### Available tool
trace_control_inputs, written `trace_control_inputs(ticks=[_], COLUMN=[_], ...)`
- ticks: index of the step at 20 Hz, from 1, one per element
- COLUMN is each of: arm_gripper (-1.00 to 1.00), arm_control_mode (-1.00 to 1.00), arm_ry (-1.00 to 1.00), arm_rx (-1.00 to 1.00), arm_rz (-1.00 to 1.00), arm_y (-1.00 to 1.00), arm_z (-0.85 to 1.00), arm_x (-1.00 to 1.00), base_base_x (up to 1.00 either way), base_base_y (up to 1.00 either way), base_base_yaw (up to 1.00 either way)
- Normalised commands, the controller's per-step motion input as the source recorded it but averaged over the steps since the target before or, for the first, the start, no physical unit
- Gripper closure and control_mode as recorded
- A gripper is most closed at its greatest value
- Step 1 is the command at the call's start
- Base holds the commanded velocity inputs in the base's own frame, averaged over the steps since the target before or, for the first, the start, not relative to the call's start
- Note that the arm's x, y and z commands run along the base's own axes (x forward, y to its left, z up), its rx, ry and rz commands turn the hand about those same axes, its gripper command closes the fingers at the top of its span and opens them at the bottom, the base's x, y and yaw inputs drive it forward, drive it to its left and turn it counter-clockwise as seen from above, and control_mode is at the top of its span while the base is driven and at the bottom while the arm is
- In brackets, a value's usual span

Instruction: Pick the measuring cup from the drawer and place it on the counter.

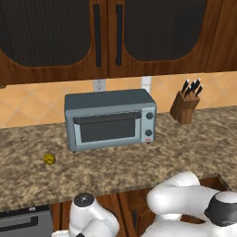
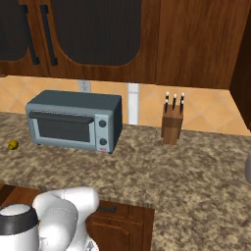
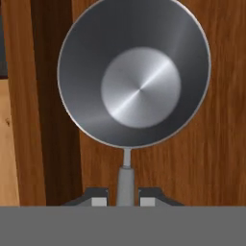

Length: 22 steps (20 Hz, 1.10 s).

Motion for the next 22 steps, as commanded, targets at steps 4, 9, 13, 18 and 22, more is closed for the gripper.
trace_control_inputs(ticks=[4, 9, 13, 18, 22], arm_gripper=[1.0, 1.0, 1.0, 1.0, 1.0], arm_control_mode=[-1.0, -1.0, -1.0, -1.0, -1.0], arm_ry=[-0.15, -0.09, 0.0, 0.05, 0.16], arm_rx=[0.04, 0.07, 0.12, 0.1, 0.03], arm_rz=[-0.09, -0.11, -0.11, -0.12, -0.1], arm_y=[-0.39, -0.58, -0.85, -1.0, -0.97], arm_z=[1.0, 1.0, 1.0, 0.83, 0.52], arm_x=[0.12, 0.45, 0.55, 0.62, 0.44], base_base_x=[0.0, 0.0, 0.0, 0.0, 0.0], base_base_y=[0.0, 0.0, 0.0, 0.0, 0.0], base_base_yaw=[0.0, 0.0, 0.0, 0.0, 0.0])
